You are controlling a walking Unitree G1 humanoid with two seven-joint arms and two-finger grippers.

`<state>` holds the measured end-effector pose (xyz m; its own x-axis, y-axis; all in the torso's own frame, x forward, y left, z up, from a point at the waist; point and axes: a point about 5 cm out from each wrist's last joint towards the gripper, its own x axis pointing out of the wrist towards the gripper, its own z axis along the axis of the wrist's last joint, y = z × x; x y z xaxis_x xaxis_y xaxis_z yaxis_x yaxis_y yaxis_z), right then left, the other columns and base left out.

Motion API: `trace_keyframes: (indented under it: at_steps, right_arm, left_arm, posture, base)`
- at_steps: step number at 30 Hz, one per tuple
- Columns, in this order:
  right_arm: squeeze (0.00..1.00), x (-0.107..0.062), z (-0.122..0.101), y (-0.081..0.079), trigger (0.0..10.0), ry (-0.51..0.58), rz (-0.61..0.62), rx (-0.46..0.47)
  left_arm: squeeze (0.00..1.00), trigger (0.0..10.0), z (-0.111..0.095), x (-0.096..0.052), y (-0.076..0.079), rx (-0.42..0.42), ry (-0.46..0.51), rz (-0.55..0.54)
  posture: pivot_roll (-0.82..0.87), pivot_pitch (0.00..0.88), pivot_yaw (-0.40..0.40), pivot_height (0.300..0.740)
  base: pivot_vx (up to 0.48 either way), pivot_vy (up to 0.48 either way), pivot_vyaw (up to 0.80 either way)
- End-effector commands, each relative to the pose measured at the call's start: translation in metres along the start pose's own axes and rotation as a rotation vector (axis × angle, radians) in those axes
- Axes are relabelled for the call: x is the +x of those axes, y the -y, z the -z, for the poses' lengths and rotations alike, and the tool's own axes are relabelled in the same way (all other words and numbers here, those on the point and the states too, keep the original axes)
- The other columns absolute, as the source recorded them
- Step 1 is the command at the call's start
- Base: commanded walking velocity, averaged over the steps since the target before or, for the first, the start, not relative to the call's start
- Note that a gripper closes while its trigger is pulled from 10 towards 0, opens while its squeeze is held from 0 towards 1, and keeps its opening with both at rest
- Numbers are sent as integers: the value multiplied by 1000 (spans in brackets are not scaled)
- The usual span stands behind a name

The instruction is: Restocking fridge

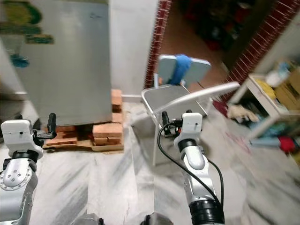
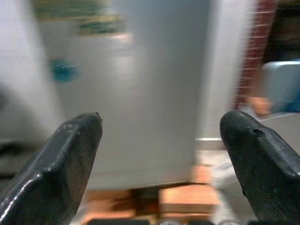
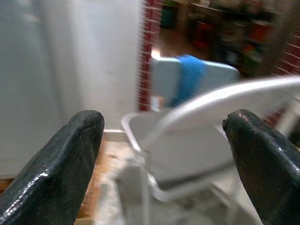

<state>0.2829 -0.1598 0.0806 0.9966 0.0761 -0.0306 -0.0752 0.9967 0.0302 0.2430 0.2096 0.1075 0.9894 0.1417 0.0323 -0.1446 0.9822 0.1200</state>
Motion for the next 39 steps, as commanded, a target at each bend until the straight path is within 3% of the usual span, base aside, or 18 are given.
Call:
trace_keyframes:
  at_steps: [1,8,29,39]
  right_arm:
    - [0,4,-6,-2,10000,24,-12,-6]
    - [0,9,-10,-1,10000,47,3,-6]
    - [0,17,-10,-1,10000,31,2,-9]
    - [0,13,-6,0,10000,19,18,-13]
  left_arm:
    - [0,10000,-1,0,-5,16,3,-11]
    - [0,10000,-1,4,-14,34,11,-2]
    - [0,10000,3,6,-11,25,10,2]
    - [0,10000,8,-1,-3,16,-9,24]
  posture:
    - [140,13,-94,740]
    - [142,19,-86,740]
    - [138,24,-101,740]
    - [134,31,-94,740]
  base:
    - [0,480,-800]
    - [0,480,-513]
    - [0,480,0]
    - [0,480,0]
